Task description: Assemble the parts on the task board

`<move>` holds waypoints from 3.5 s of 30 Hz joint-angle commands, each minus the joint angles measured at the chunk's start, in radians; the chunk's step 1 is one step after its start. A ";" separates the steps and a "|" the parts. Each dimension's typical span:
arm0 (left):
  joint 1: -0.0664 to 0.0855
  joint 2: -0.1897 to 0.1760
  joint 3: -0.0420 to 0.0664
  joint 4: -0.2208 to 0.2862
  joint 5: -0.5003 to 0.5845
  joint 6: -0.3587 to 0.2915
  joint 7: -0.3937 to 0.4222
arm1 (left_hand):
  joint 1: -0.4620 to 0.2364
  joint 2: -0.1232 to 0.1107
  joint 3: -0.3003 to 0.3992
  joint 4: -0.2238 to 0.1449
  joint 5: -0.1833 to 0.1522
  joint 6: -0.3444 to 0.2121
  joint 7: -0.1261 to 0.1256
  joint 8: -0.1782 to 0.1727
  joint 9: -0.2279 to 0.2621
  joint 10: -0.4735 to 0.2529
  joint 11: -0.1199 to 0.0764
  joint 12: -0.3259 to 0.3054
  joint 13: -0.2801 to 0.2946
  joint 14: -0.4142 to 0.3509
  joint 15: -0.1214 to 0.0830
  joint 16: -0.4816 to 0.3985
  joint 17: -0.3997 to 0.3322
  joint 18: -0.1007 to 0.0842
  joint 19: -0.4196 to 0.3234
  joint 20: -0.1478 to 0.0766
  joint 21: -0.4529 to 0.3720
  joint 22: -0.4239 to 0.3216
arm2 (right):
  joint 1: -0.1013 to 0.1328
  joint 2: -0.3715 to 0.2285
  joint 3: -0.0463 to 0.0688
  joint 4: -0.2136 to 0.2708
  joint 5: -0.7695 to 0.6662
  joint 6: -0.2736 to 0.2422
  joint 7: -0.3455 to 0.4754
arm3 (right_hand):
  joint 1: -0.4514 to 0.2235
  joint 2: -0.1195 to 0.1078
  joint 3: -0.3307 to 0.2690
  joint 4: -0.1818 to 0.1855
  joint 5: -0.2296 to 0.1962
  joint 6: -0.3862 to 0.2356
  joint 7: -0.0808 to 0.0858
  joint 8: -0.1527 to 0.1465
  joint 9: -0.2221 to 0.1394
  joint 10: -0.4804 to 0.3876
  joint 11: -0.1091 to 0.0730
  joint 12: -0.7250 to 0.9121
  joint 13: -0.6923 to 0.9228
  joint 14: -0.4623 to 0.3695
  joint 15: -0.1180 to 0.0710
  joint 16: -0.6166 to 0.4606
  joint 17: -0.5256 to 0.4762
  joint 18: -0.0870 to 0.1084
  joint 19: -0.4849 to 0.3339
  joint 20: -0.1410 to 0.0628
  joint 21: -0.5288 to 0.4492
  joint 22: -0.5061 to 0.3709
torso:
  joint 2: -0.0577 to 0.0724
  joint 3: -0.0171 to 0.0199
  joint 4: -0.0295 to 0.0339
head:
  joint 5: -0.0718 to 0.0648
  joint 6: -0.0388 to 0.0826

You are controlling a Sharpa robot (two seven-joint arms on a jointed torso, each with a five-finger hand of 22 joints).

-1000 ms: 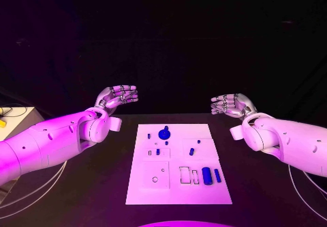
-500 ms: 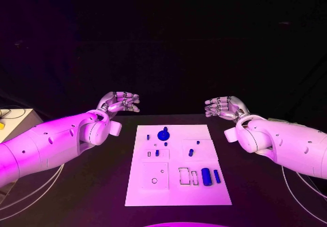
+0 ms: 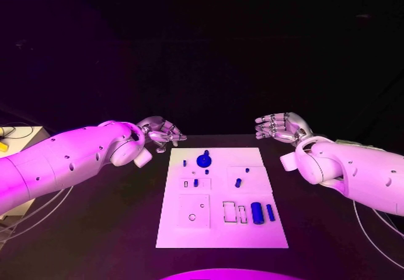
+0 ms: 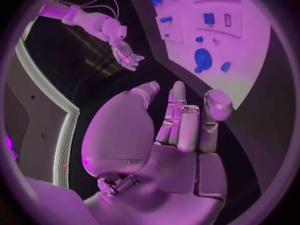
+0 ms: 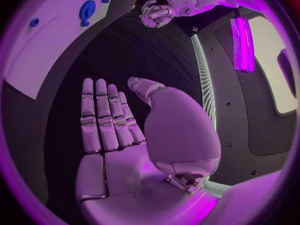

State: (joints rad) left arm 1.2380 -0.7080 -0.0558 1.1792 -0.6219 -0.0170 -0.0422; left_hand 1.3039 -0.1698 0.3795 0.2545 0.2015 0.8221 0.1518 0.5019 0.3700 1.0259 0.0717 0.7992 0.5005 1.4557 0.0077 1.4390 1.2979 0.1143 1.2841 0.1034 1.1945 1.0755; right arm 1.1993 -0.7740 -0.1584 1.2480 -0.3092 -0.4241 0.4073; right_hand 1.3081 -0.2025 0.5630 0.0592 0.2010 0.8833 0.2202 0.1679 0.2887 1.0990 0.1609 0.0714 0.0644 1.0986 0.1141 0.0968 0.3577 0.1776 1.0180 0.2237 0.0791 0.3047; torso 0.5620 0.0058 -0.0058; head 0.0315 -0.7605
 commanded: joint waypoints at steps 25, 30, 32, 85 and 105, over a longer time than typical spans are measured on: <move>0.090 0.166 0.002 -0.143 -0.354 0.292 -0.458 | -0.106 0.010 -0.016 0.036 0.001 -0.017 -0.021 0.106 0.115 0.038 -0.016 0.319 0.288 0.086 -0.016 0.097 0.202 -0.048 0.099 -0.010 0.205 0.238 | 0.042 -0.038 0.001 0.105 -0.047 0.002 -0.014 | -0.001 0.006 0.001 -0.002 -0.004 0.007 0.001 -0.007 -0.002 0.005 0.001 -0.002 -0.002 0.005 0.002 -0.005 -0.004 0.005 0.008 -0.002 -0.005 -0.004 | 0.076 0.0076 0.0013 | 0.009 -0.008; 0.092 0.185 0.003 -0.161 -0.357 0.327 -0.477 | -0.111 0.013 -0.017 0.037 0.001 -0.021 -0.019 0.105 0.118 0.037 -0.015 0.319 0.289 0.087 -0.015 0.099 0.205 -0.048 0.100 -0.010 0.206 0.240 | 0.047 -0.040 0.001 0.109 -0.049 0.001 -0.015 | -0.001 0.006 0.001 -0.002 -0.004 0.007 0.001 -0.007 -0.002 0.005 0.001 -0.002 -0.002 0.005 0.002 -0.005 -0.004 0.005 0.008 -0.002 -0.005 -0.004 | 0.086 0.0071 0.0005 | 0.008 -0.008; 0.092 0.193 0.003 -0.170 -0.358 0.344 -0.485 | -0.123 0.016 -0.021 0.037 0.001 -0.025 -0.018 0.104 0.121 0.033 -0.013 0.318 0.287 0.087 -0.013 0.098 0.205 -0.048 0.098 -0.008 0.207 0.240 | 0.048 -0.040 0.001 0.111 -0.050 0.000 -0.015 | -0.001 0.006 0.001 -0.002 -0.004 0.007 0.001 -0.007 -0.002 0.005 0.001 -0.002 -0.002 0.005 0.002 -0.005 -0.004 0.005 0.008 -0.002 -0.005 -0.004 | 0.090 0.0073 0.0000 | 0.009 -0.009; 0.090 0.256 0.001 -0.231 -0.348 0.403 -0.458 | -0.103 0.085 0.012 0.028 0.007 -0.014 -0.026 0.100 0.168 0.031 -0.019 0.331 0.306 0.081 -0.016 0.092 0.195 -0.045 0.085 -0.006 0.207 0.238 | 0.054 -0.037 0.001 0.114 -0.057 -0.002 -0.017 | -0.002 0.006 0.002 -0.002 -0.002 0.004 0.006 -0.012 -0.005 -0.001 0.005 -0.006 -0.002 0.002 0.004 -0.010 -0.011 0.004 0.008 -0.001 -0.009 -0.013 | 0.125 0.0074 -0.0041 | 0.003 -0.017; 0.090 0.260 0.000 -0.236 -0.345 0.428 -0.453 | -0.029 0.065 0.208 -0.058 0.006 -0.018 -0.043 0.144 0.224 0.047 -0.038 0.330 0.317 0.083 -0.034 0.092 0.197 -0.045 0.084 -0.023 0.207 0.239 | 0.054 -0.035 0.001 0.112 -0.057 -0.005 -0.016 | -0.003 0.006 0.002 -0.001 -0.001 0.004 0.007 -0.012 -0.006 -0.001 0.005 -0.005 -0.002 0.002 0.004 -0.010 -0.012 0.004 0.008 -0.001 -0.010 -0.014 | 0.126 0.0088 -0.0039 | 0.002 -0.023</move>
State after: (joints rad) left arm 1.3270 -0.4507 -0.0560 0.9434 -0.9751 0.3900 -0.5086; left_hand 1.2669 -0.1069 0.5832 0.2009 0.2029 0.8039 0.1155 0.6401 0.5856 1.0690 0.0352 1.1266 0.8170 1.4652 -0.0215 1.5326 1.3074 0.0757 1.3685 0.0855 1.3971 1.3074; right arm 1.2533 -0.8101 -0.1579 1.3594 -0.3574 -0.4329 0.3829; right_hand 1.3081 -0.2025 0.5630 0.0592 0.2010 0.8832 0.2202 0.1601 0.2846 1.0991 0.1609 0.0713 0.0634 1.0985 0.1142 0.0929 0.3471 0.1775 1.0215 0.2202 0.0750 0.2916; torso 0.6879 0.0143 -0.0095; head 0.0337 -0.7828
